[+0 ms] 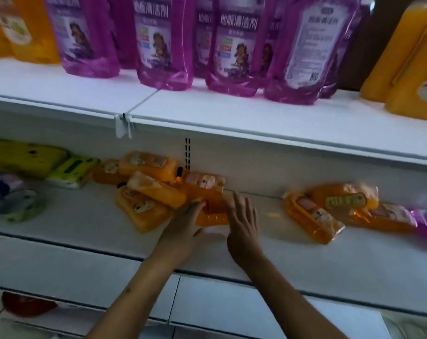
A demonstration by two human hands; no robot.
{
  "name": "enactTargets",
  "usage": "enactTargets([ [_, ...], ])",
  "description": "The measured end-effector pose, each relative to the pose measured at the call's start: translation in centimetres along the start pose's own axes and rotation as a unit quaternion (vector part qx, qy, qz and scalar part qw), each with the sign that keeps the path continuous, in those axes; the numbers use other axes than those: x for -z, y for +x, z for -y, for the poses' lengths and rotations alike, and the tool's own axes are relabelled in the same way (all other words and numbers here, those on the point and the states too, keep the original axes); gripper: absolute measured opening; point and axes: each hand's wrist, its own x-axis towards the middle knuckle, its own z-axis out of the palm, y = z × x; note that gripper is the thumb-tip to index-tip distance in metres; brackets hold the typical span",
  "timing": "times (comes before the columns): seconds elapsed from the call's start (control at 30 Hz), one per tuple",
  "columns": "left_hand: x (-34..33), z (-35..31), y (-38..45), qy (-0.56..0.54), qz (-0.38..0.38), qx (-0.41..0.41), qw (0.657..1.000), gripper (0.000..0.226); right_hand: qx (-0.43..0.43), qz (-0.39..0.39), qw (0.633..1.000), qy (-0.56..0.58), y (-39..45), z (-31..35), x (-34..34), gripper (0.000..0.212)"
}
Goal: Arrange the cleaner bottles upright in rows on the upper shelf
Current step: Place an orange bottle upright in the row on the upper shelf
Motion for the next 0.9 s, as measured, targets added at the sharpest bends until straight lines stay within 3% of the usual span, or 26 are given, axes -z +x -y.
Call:
enactTargets([
  [0.07, -1.3, 0.7, 1.4, 0.116, 0.021, -0.015, 0.993, 0.071, 0.034, 0.033, 0.996, -0.081, 1.5, -0.2, -0.8, 0.093],
  [0.2, -3.3, 2.1, 3.2, 0.209, 0.007, -0.065, 0.976, 0.078, 0.011, 0.1, 0.985, -0.137, 4.1, -0.6, -0.4, 0.091],
  [0.4, -3.1, 2.6, 4.4, 0.189, 0.022, -0.071, 0.979, 0.083, 0.022, 0.054, 0.991, -0.119, 3.9, -1.3, -0.4, 0.084],
  [0.53, -0.9, 2.2, 4.3, 0.095, 0.066, -0.1, 0.988, 0.084, 0.036, 0.049, 0.995, -0.079, 2.0, -2.5, 1.2, 0.078],
  [0.63, 1.2, 1.0, 4.1, -0.045, 0.1, -0.107, 0.988, 0.08, -0.005, 0.023, 0.999, 0.022, -0.6, -2.4, 2.7, 0.069],
  [0.7, 2.1, -0.5, 4.2, -0.131, 0.076, -0.117, 0.981, 0.078, -0.037, -0.005, 0.994, 0.098, -2.7, -1.4, 4.0, 0.064],
  [0.8, 2.7, -3.4, 4.2, -0.263, 0.032, -0.144, 0.953, 0.073, -0.111, -0.055, 0.941, 0.316, -5.9, 0.9, 6.0, 0.049],
  [0.9, 2.2, -6.4, 3.6, -0.37, 0.099, -0.154, 0.911, 0.068, -0.152, -0.133, 0.896, 0.396, -9.1, 1.7, 9.1, 0.043],
])
